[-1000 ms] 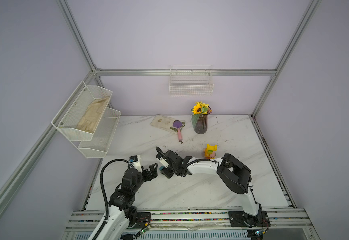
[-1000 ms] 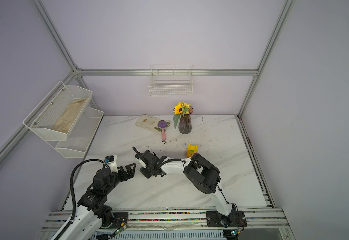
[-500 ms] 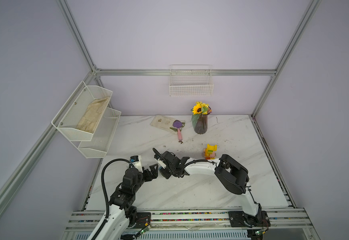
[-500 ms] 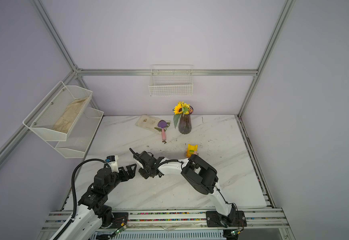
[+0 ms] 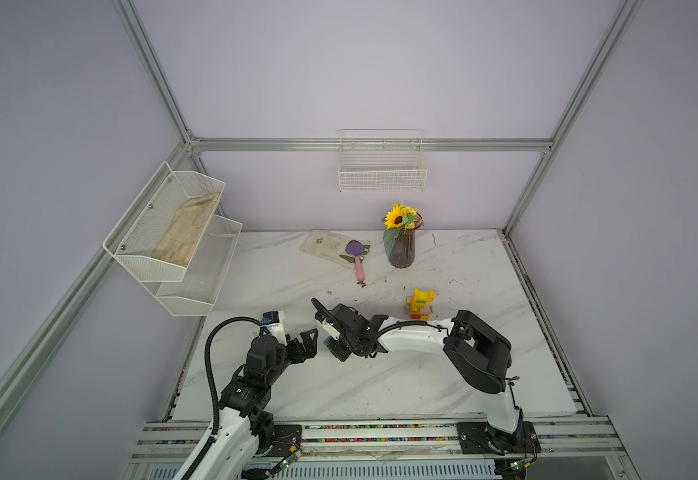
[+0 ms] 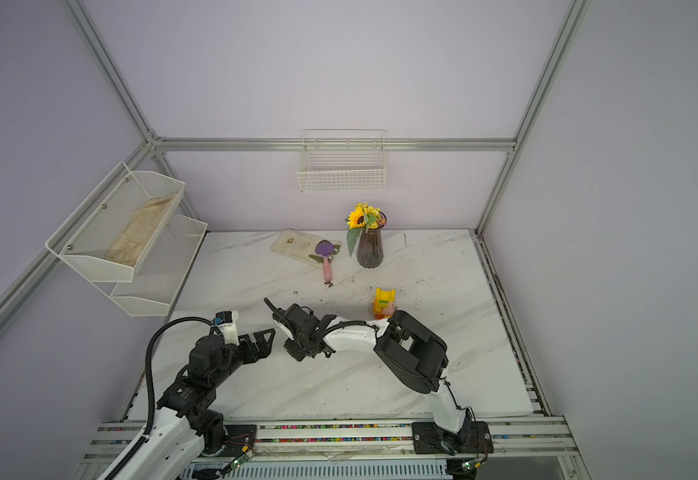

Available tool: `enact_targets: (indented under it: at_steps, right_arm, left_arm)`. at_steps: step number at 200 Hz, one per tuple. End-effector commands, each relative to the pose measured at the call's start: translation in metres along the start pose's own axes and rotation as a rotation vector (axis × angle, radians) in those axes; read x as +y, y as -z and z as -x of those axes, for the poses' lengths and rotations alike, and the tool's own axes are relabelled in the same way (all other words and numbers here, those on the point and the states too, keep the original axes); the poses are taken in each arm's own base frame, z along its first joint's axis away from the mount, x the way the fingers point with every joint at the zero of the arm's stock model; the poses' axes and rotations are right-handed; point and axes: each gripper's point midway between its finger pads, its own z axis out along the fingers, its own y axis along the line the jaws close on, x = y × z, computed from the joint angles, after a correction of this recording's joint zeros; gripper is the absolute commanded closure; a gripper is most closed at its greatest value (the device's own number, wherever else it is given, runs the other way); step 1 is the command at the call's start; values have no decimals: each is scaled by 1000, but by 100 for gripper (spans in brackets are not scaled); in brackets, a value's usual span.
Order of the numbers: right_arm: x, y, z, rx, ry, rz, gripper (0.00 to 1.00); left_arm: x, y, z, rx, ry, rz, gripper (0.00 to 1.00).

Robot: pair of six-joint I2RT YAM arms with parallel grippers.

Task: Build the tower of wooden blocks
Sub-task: 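Lift the teal wedge block and carry it over the block stack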

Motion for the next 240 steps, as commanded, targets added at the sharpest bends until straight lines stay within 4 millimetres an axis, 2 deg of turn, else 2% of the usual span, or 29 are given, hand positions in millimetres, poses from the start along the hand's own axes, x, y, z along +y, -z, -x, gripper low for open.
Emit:
enact_targets:
  at_steps: [1, 30, 61, 75, 78, 84, 113, 128, 136, 156, 165, 183, 204, 221, 240]
  right_arm:
    - [-21, 43, 16, -78, -6, -79, 100]
    - [-45, 95, 24, -214, -83, -92, 100]
    - [-52, 155, 38, -404, -97, -103, 100]
    - [-50, 170, 41, -452, -77, -95, 100]
    - [-50, 181, 45, -478, -79, -95, 100]
    - [-51, 188, 48, -493, -80, -99, 100]
    - [-27, 202, 58, -525, 105, -11, 100]
    - [-31, 217, 70, -549, 88, -33, 100]
    - [-23, 225, 73, -539, 137, -5, 100]
    - [-2, 244, 74, -530, 273, 83, 100]
    - [-1, 251, 75, -537, 292, 87, 100]
    - [8, 261, 67, -538, 438, 100, 100]
    - [-2, 273, 65, -520, 506, 57, 100]
    - [-10, 276, 59, -453, 567, 89, 100]
    - [-40, 273, 52, -319, 587, 55, 100]
  left_arm:
    - [-8, 1, 8, -33, -5, -41, 0]
    - [-10, 1, 7, -29, -6, -51, 0]
    - [-10, 0, 8, -32, -5, -53, 0]
    - [-10, 0, 7, -29, -5, -55, 0]
    - [-10, 0, 7, -28, -6, -55, 0]
    - [-11, 0, 7, -28, -5, -57, 0]
    - [-12, 0, 7, -27, -4, -61, 0]
    - [-11, 0, 6, -23, -5, -62, 0]
    - [-12, -1, 6, -22, -6, -63, 0]
    - [-12, -1, 5, -16, -7, -66, 0]
    - [-12, -1, 4, -11, -8, -64, 0]
    - [-12, -2, 4, -4, -7, -60, 0]
    - [-13, -3, 3, 2, -9, -64, 0]
    - [-13, -3, 2, 8, -10, -67, 0]
    - [-14, -4, 1, 14, -11, -73, 0]
